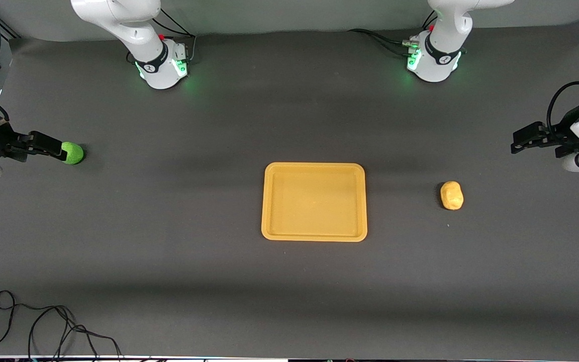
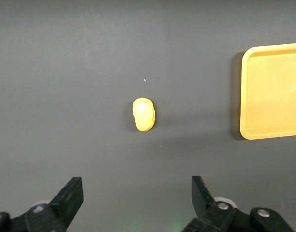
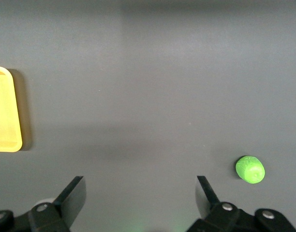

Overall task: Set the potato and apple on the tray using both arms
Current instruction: 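Reach the left gripper down to the yellow potato and grasp it, then carry the potato onto the tray while the right gripper grasps the apple, then open the left gripper and withdraw it while the right gripper lifts the apple, then carry the green apple over the tray with the right gripper and lower it, then open the right gripper, releasing the apple, and withdraw it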

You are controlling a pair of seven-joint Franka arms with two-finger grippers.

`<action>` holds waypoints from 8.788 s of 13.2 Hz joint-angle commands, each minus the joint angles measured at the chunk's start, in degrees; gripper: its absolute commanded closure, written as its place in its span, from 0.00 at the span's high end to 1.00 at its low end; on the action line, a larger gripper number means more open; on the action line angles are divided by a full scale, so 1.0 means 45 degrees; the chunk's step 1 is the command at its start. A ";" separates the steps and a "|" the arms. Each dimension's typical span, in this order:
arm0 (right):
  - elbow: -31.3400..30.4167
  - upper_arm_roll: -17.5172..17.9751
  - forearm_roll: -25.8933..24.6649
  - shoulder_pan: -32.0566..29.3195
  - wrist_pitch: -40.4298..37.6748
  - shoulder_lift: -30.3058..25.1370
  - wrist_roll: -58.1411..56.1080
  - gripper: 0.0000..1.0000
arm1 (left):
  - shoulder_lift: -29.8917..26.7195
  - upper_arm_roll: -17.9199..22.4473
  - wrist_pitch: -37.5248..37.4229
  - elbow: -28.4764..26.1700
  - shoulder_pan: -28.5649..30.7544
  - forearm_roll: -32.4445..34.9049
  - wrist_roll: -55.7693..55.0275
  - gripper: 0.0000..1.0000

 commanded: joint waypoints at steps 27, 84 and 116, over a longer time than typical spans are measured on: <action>-0.5167 -0.6580 -0.1526 0.0159 0.3714 -0.2655 -0.6184 1.00 | 0.3219 -0.0010 0.9321 -0.6098 -0.1980 0.0559 -0.2757 0.00; 0.5539 -0.6610 0.3426 1.0626 0.0650 0.6472 0.6495 0.43 | -0.0026 0.0439 0.1865 -0.1325 -0.0561 0.0442 0.0340 1.00; 0.7156 -0.4060 0.2454 1.1272 -0.0144 0.6723 1.0701 1.00 | 0.0150 0.0459 0.2315 -0.1658 -0.0445 0.0461 0.0379 1.00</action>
